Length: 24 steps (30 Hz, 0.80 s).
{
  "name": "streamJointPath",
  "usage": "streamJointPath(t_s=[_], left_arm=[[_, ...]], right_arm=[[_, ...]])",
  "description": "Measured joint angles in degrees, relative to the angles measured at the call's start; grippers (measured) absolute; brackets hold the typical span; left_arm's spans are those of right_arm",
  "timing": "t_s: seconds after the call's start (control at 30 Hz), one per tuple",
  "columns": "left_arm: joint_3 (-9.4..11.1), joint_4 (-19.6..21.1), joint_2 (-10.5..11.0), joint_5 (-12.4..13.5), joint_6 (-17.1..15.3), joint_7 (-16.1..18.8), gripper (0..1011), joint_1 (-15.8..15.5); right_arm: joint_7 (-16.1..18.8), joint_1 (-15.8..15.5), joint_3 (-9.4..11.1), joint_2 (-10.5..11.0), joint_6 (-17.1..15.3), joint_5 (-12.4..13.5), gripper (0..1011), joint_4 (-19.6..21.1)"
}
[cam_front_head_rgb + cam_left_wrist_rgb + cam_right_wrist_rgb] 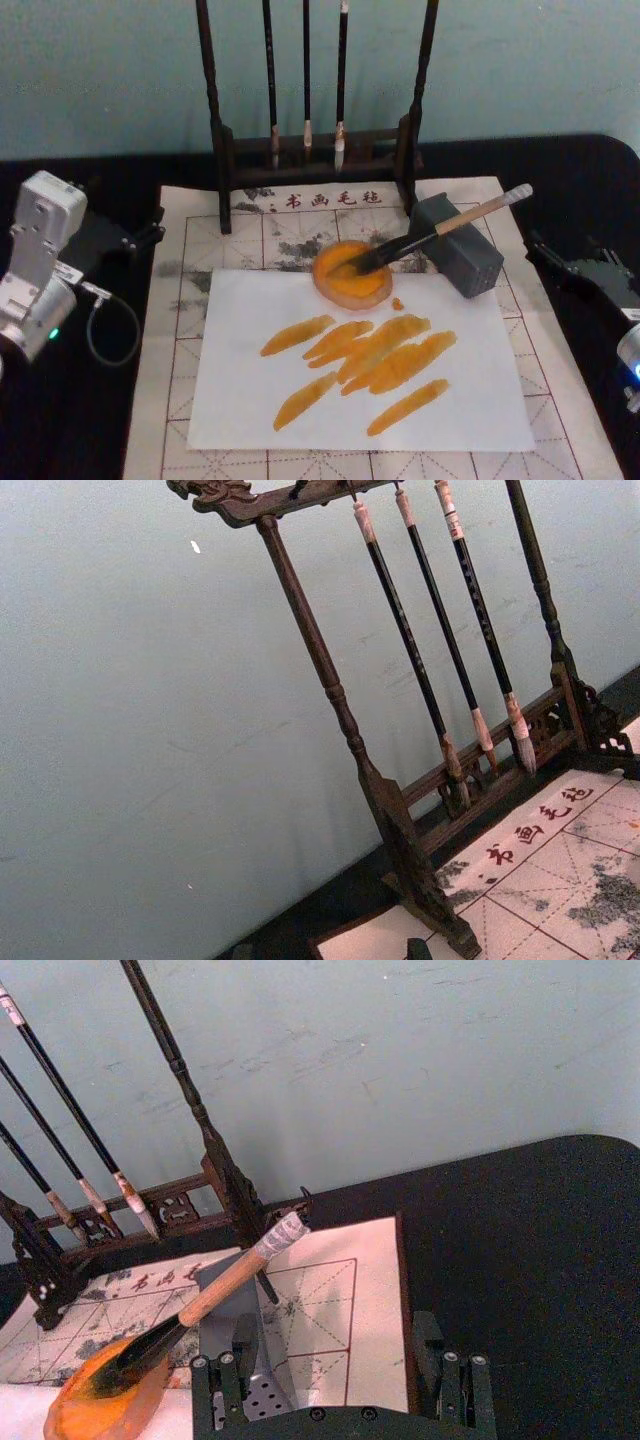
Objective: Pick up the brush from the inkstone, write on the paper, then place the brush back to its original position.
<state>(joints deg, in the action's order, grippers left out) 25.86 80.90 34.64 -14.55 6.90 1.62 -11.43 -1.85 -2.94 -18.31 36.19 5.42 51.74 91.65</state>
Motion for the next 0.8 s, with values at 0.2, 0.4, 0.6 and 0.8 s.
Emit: streamJointPath(t_s=[0.2, 0.4, 0.6, 0.8], left_arm=[[0.00, 0.00, 0.00, 0.00, 0.00, 0.00, 1001, 0.00], [0.00, 0.00, 0.00, 0.00, 0.00, 0.00, 1001, 0.00], [0.00, 0.00, 0.00, 0.00, 0.00, 0.00, 1001, 0.00], [0.00, 0.00, 0.00, 0.00, 0.00, 0.00, 1001, 0.00]], right_arm=[[0.00, 0.00, 0.00, 0.00, 0.00, -0.01, 1000, 0.00], [0.00, 0.00, 0.00, 0.00, 0.00, -0.01, 1000, 0.00], [0.00, 0.00, 0.00, 0.00, 0.00, -0.01, 1000, 0.00], [0.00, 0.00, 0.00, 0.00, 0.00, -0.01, 1000, 0.00]])
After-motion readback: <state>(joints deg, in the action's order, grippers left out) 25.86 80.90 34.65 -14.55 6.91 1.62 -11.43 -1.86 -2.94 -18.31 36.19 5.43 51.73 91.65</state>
